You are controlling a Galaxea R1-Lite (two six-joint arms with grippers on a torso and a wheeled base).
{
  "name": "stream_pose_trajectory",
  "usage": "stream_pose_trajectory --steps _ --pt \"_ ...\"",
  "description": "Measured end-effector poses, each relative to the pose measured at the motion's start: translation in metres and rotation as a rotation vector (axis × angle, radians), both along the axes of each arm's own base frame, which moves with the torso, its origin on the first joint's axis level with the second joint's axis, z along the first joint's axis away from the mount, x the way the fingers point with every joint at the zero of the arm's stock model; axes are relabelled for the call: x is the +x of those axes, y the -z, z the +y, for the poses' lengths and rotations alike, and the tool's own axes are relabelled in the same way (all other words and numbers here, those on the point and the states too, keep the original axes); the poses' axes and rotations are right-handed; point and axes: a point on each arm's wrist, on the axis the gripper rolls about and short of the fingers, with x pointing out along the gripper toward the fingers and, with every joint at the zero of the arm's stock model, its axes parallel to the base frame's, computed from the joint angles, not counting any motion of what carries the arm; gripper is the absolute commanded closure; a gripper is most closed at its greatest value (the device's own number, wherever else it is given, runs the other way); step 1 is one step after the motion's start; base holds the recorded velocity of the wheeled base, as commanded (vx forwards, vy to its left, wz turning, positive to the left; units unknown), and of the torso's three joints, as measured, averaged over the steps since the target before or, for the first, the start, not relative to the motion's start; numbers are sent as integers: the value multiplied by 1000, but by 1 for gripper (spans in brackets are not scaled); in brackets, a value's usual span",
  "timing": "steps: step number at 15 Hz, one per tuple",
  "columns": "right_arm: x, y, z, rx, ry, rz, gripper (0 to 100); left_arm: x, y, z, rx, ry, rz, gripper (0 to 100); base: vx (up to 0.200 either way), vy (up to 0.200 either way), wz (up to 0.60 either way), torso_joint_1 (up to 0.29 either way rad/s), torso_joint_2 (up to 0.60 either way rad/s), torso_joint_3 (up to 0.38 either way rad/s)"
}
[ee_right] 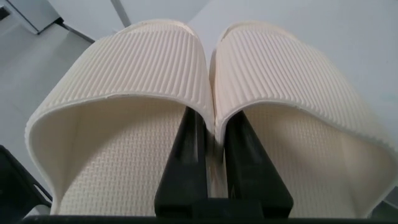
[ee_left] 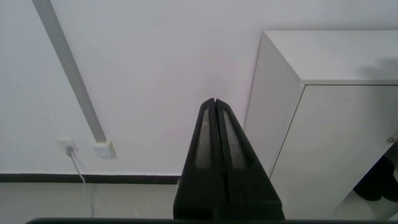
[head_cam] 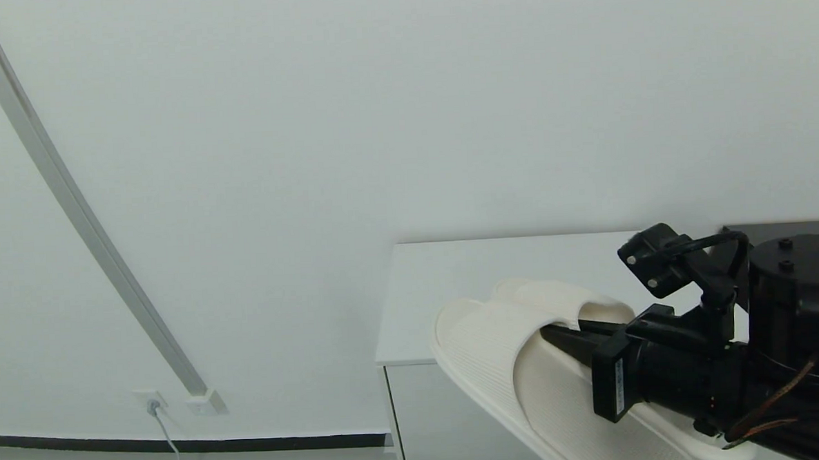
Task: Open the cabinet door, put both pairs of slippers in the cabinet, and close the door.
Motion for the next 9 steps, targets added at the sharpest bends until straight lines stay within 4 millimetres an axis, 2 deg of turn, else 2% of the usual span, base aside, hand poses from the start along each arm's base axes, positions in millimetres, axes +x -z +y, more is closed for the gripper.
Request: stream_pose_trajectory --steps 6,9 --pt "0 5 1 -15 1 9 100 0 0 0 0 0 0 100 -200 0 0 1 0 4" --pt "0 8 1 -24 0 17 100 0 0 0 -1 -1 0 100 0 0 0 0 0 0"
